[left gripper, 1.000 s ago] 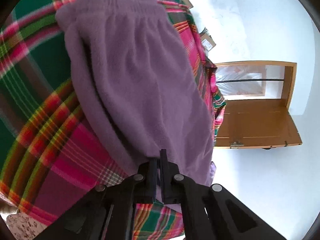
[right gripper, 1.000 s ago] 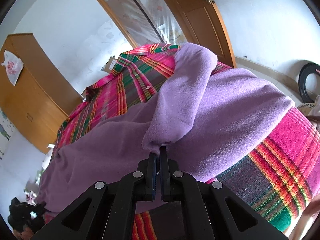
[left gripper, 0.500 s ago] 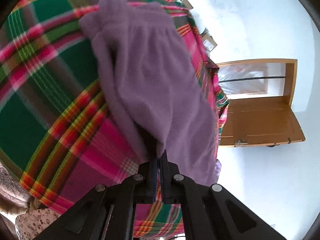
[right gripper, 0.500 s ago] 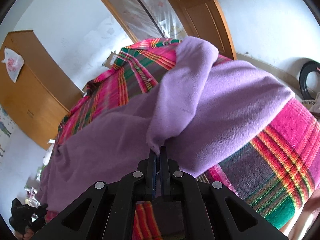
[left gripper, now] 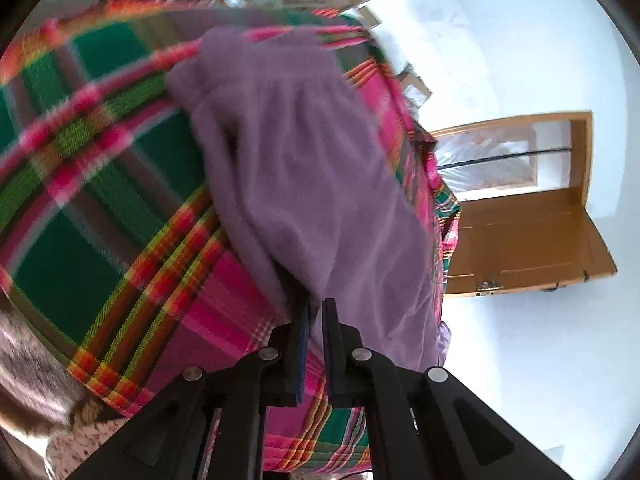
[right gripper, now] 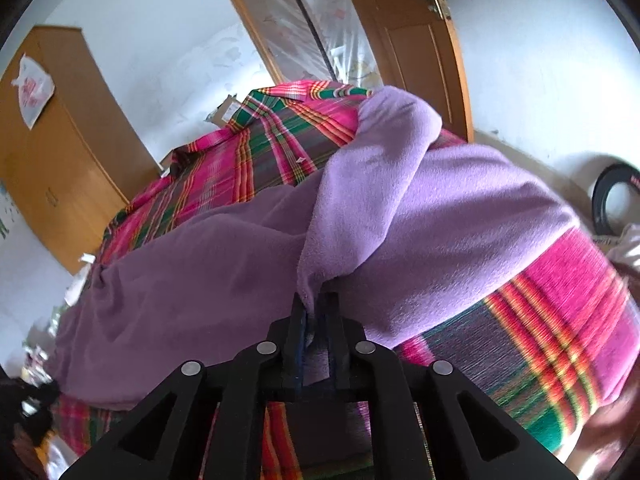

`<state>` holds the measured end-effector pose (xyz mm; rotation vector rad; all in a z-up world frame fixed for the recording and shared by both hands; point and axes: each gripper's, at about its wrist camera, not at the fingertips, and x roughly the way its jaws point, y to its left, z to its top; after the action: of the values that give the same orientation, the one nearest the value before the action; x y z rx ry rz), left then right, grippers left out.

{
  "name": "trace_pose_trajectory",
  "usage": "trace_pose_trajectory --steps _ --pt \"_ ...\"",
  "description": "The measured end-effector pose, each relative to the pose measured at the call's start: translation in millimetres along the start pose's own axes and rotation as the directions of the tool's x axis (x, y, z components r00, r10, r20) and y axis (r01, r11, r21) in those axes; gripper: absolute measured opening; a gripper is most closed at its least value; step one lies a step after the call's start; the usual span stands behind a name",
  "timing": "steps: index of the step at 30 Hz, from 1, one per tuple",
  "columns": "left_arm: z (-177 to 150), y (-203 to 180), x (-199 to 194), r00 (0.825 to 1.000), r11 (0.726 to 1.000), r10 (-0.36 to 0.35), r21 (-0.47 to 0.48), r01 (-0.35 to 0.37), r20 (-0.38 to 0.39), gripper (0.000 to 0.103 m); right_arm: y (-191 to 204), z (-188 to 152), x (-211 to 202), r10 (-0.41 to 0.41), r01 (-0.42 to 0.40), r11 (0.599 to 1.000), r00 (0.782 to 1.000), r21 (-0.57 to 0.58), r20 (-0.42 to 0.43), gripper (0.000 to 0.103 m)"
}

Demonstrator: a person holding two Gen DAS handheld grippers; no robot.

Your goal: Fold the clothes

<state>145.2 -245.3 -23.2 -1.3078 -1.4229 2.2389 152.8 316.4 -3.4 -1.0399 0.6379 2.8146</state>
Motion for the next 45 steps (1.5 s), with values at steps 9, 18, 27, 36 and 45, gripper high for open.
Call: trace_pose_trajectory --steps 9,18,27,36,45 --pt "-2 -50 10 1.000 0.982 -0.017 0.191 0.014 0.016 0.017 -6 6 -10 0.012 -0.012 0.999 1.000 -0.044 -0.011 0.017" --pt "-9 -116 55 0.992 0.920 -0.061 0.378 0.100 -0.112 0.023 -14 29 -25 0.010 -0.008 0.998 1.000 -0.067 0.029 0.017" --pt "-23 -151 123 0.947 0.893 -0.039 0.414 0.176 -0.318 0.023 -15 85 0 -0.060 0.064 0.992 0.997 -0.105 0.046 0.027" --pt "-33 -166 162 0.909 0.871 -0.002 0.445 0.206 -0.416 0.025 7 126 71 -0.184 0.164 0.954 0.981 -0.250 -0.057 0.037" --pt "-38 -187 184 0.910 0.825 0.040 0.528 0.203 -0.413 0.026 11 138 124 -0.298 0.234 0.917 0.940 -0.323 -0.165 0.037"
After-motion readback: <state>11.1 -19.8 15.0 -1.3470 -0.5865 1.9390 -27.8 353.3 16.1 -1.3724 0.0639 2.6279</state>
